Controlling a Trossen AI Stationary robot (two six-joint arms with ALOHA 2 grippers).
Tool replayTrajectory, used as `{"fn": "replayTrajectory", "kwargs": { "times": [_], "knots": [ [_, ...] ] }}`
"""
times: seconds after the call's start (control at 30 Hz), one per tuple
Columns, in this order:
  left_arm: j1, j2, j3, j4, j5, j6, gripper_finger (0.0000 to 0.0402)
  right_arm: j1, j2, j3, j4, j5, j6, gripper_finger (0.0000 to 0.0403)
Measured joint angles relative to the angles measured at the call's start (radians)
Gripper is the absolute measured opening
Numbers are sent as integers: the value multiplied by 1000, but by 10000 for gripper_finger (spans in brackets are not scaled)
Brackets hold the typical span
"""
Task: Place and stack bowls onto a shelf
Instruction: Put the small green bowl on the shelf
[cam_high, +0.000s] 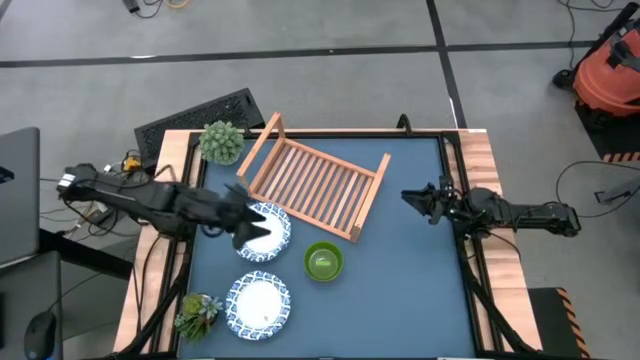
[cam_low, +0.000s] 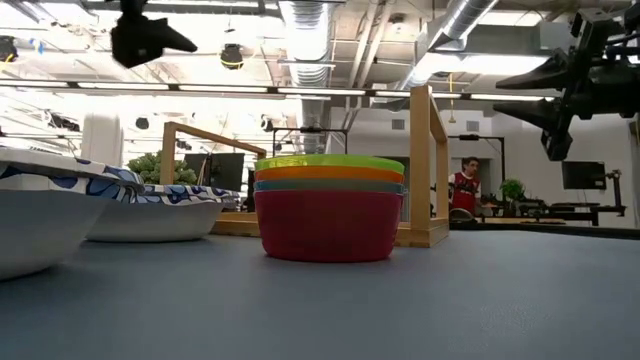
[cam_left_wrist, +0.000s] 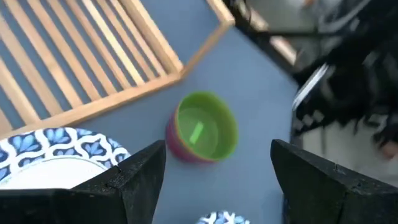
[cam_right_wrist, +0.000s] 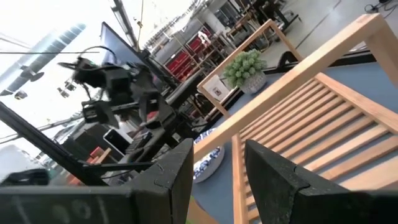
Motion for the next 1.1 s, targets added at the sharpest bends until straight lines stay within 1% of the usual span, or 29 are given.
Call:
{"fn": "replayTrajectory", "kwargs": {
  "times": [0.17, 0.33, 0.47, 0.57, 0.7, 0.8, 0.9, 1.1],
  "knots": [
    [0, 219, 163, -131, -14, 141, 274, 0, 0, 4, -35, -1, 0, 171],
    [10, 404, 281, -149, -89, 241, 274, 0, 0, 6, -55, -2, -3, 171],
    [30, 541, 346, -135, -125, 263, 274, 0, 0, 6, -58, -2, -3, 171],
    [45, 641, 380, -91, -122, 254, 274, 0, 0, 6, -60, -2, -3, 171],
    [51, 765, 422, -88, -119, 258, 274, 0, 0, 6, -61, -2, -3, 171],
    [56, 836, 444, -97, -117, 240, 274, 0, 0, 6, -62, -5, -3, 171],
    [59, 880, 456, -97, -128, 211, 274, 0, 0, 6, -62, -19, -3, 171],
    [59, 894, 462, -96, -134, 167, 274, 0, 0, 6, -64, -40, -3, 171]
  ]
}}
